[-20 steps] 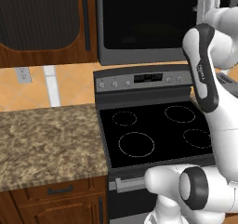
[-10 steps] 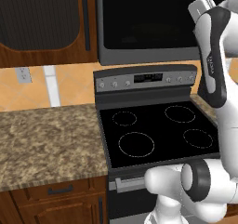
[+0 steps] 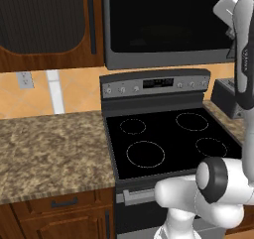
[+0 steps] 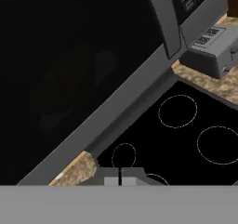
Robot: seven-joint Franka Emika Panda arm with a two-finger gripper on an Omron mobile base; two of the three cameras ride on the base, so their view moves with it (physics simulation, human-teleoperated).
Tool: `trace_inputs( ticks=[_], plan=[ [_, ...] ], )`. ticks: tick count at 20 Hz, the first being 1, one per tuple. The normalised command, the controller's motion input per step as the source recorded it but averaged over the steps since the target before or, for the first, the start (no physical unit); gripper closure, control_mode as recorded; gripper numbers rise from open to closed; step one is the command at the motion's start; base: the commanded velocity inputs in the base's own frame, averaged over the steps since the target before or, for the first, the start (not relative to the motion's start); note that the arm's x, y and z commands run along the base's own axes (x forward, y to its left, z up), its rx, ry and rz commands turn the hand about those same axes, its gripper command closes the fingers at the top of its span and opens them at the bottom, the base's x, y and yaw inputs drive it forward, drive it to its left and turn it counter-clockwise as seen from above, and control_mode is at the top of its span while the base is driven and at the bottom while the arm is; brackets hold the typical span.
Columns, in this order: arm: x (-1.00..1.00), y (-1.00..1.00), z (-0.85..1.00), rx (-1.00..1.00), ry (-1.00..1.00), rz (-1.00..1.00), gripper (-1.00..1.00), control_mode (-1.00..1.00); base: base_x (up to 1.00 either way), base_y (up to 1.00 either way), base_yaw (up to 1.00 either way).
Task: Open the microwave, place the bowl with waffle inside the microwave, then close the microwave door and turn it on.
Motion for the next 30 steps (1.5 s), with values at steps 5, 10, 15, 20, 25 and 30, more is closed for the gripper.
trace_inputs(
  ticks=[5,10,15,20,25,30],
  plan=[
    [-0.31,-0.35,-0.24,-0.30,-0.15,0.15,1.00,-1.00,0.00,0.00,0.00],
    [-0.23,-0.24,-0.39,-0.24,-0.40,0.16,1.00,-1.00,0.00,0.00,0.00],
    [-0.01,-0.02,-0.42,-0.12,-0.33,0.03,1.00,-1.00,0.00,0.00,0.00],
    [0.00,-0.10,-0.32,-0.08,-0.28,0.00,1.00,-1.00,0.00,0.00,0.00],
    [0.00,-0.12,-0.03,-0.01,-0.10,0.00,1.00,-1.00,0.00,0.00,0.00],
    [0.08,-0.30,0.00,0.00,-0.06,0.00,1.00,-1.00,0.00,0.00,0.00]
  ],
)
